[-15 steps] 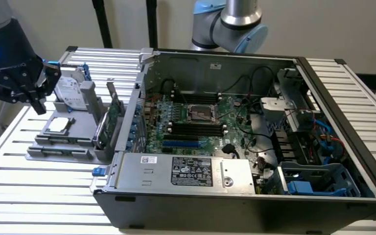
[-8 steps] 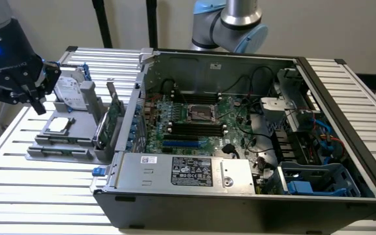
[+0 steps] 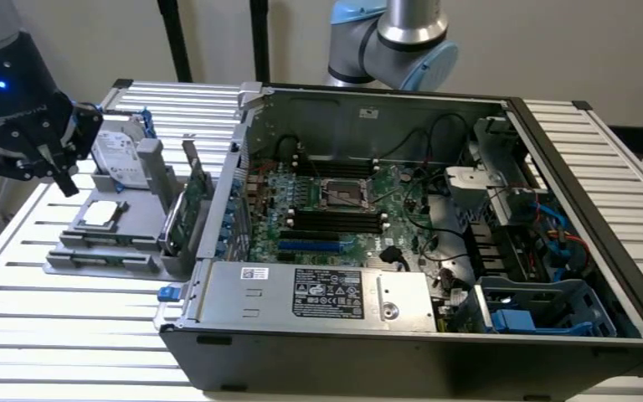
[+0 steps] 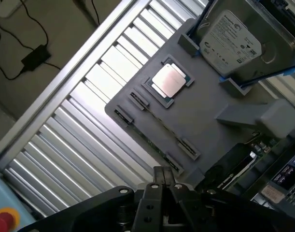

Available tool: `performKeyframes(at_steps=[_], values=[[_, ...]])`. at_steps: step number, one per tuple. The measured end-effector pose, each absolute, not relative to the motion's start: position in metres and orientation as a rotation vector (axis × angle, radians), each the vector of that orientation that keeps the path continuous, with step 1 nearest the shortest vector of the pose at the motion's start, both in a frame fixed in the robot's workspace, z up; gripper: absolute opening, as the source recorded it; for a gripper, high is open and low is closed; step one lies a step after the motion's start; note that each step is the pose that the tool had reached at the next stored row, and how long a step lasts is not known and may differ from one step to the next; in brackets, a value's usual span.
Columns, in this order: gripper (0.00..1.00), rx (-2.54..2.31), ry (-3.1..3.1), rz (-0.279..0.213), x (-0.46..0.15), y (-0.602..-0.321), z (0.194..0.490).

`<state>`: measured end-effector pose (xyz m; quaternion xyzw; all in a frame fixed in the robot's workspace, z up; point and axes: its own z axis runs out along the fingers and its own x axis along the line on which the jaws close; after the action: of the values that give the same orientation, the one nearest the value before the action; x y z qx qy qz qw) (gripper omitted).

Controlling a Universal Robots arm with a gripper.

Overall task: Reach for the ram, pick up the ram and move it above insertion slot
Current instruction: 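Pick up the ram and move it above insertion slot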

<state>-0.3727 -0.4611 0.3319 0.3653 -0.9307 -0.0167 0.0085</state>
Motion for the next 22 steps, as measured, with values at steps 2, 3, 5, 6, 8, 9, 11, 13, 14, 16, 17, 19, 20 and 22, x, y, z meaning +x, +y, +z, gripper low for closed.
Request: performKeyframes(at_steps=[2,3,5,6,8,9,11,13,14,16,17,19,20,22], values=[[0.11,1.195,-2.886,-0.052,-0.3727,-0.4611,0.3319],[0.11,1.221,-2.875,-0.052,-0.3727,-0.4611,0.3319],[0.11,1.272,-2.852,-0.051,-0.3728,-0.4611,0.3319],[0.11,1.297,-2.84,-0.051,-0.3728,-0.4611,0.3319],[0.11,1.35,-2.815,-0.05,-0.3727,-0.4611,0.3319],[0.11,1.376,-2.802,-0.05,-0.3727,-0.4611,0.3319],[0.11,1.426,-2.777,-0.049,-0.3728,-0.4611,0.3319],[0.11,1.475,-2.75,-0.049,-0.3728,-0.4611,0.3319],[0.11,1.499,-2.736,-0.049,-0.3727,-0.4611,0.3319],[0.11,1.55,-2.707,-0.048,-0.3727,-0.4611,0.3319],[0.11,1.574,-2.693,-0.048,-0.3727,-0.4611,0.3319],[0.11,1.622,-2.664,-0.047,-0.3727,-0.4611,0.3319],[0.11,1.646,-2.649,-0.047,-0.3727,-0.4611,0.3319],[0.11,1.694,-2.618,-0.046,-0.3728,-0.4611,0.3319]])
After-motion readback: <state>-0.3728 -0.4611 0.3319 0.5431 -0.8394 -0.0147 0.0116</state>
